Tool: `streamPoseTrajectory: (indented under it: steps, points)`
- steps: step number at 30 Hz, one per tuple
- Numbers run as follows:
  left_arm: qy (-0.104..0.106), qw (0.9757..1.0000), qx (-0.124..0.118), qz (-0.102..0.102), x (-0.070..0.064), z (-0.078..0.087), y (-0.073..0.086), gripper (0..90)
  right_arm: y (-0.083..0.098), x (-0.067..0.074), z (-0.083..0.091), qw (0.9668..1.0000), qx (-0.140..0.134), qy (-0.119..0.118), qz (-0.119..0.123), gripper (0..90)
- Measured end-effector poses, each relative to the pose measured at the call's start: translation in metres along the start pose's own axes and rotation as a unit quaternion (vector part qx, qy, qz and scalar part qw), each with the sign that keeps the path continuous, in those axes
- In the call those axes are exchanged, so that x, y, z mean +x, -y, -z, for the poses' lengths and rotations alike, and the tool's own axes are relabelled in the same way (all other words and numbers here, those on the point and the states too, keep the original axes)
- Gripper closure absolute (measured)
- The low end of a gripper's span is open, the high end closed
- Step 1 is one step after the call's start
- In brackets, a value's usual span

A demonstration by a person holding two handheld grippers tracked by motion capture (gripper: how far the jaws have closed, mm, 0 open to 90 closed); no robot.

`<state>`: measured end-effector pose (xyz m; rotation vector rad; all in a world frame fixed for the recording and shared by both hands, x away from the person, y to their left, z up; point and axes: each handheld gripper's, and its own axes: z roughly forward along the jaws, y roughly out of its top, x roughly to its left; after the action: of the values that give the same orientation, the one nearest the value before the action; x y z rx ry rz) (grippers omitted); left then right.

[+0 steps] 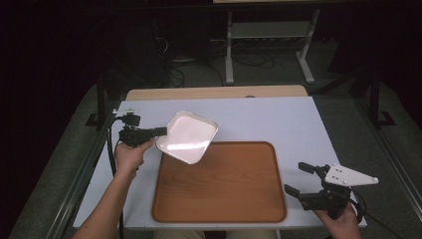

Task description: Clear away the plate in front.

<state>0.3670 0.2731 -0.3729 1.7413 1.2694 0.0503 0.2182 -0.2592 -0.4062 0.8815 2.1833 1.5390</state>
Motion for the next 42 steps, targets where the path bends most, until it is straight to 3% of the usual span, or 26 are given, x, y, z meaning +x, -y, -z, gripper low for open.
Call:
streamPoseTrajectory:
  steps: [8,14,19,23,26,33,37,42]
  points:
    - [0.000,1.0000,0.003,0.002,-0.003,0.002,0.013,89.2,0.000,0.001,-0.001,1.0000,0.003,-0.001,0.001,13.1]
    - [-0.001,0.9998,0.019,0.003,-0.005,-0.007,0.027,89.2,0.000,0.001,-0.001,1.0000,0.003,-0.004,0.003,13.1]
    - [0.002,0.9992,0.039,-0.002,-0.014,-0.025,0.042,89.2,0.000,0.002,-0.002,1.0000,0.005,-0.005,0.005,13.1]
    - [-0.007,0.9981,0.059,-0.017,-0.023,-0.041,0.055,89.2,0.000,0.001,-0.002,1.0000,0.005,-0.004,0.004,13.1]
    - [-0.005,0.9977,0.067,-0.015,-0.027,-0.050,0.063,89.2,0.000,0.001,-0.002,1.0000,0.004,-0.004,0.004,13.1]
    - [-0.008,0.9956,0.090,-0.024,-0.034,-0.061,0.071,89.2,0.000,0.001,-0.001,1.0000,0.003,-0.005,0.004,13.1]
    - [-0.024,0.9948,0.095,-0.026,-0.033,-0.060,0.074,89.2,-0.001,0.003,-0.003,0.9999,0.008,-0.009,0.009,13.1]
    - [-0.050,0.9956,0.080,-0.004,-0.031,-0.054,0.081,89.2,-0.001,0.003,-0.003,0.9999,0.005,-0.008,0.009,13.1]
